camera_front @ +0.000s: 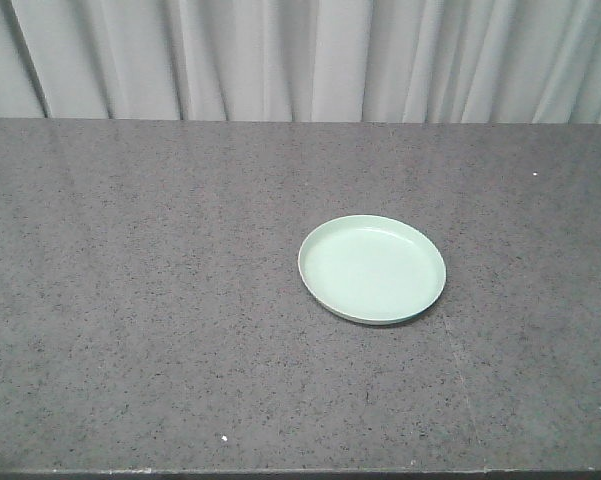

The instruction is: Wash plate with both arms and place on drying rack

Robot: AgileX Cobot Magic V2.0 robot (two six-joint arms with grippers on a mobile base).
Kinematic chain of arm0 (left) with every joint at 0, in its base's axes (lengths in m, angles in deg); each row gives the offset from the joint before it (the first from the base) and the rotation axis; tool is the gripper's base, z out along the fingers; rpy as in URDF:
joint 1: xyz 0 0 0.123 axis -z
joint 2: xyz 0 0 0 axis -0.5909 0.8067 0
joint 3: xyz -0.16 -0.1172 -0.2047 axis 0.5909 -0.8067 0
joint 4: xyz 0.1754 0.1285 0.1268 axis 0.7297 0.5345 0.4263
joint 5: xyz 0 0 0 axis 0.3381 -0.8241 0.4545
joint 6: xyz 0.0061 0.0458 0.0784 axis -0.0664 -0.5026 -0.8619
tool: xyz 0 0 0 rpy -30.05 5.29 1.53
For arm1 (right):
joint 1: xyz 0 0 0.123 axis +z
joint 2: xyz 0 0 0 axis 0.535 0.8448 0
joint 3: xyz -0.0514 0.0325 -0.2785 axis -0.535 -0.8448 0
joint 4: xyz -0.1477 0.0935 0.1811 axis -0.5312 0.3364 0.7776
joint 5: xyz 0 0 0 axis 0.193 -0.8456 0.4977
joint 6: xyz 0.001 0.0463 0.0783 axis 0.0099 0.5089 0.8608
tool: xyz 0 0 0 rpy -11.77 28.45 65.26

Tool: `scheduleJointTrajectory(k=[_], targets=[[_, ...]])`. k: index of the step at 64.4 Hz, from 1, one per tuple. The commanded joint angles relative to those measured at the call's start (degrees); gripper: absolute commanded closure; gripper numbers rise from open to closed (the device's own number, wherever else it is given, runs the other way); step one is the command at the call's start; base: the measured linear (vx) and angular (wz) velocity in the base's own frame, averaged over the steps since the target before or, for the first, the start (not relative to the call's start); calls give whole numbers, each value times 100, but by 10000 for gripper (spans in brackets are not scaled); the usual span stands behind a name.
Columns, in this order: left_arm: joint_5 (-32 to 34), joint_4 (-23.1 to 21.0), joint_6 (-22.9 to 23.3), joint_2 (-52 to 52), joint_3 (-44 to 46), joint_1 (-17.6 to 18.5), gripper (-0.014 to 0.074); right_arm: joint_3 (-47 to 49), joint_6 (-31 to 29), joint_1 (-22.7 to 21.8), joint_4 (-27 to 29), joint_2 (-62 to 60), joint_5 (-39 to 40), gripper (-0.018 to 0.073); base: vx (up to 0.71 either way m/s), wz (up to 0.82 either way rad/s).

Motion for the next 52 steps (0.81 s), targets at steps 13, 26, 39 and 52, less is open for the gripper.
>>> scheduleJointTrajectory(k=[13,26,39,52], targets=[[430,-23,57,-85,-162,-5,593,-12,-25,-34,-15,-66,440,568,0,0],[430,-23,57,-85,-162,-5,593,-12,-25,-34,-15,-66,440,568,0,0],[430,-23,57,-85,-162,-5,593,-12,-25,-34,-15,-66,440,568,0,0],[430,-23,57,-85,-162,-5,593,-12,-25,-34,-15,-66,440,568,0,0]])
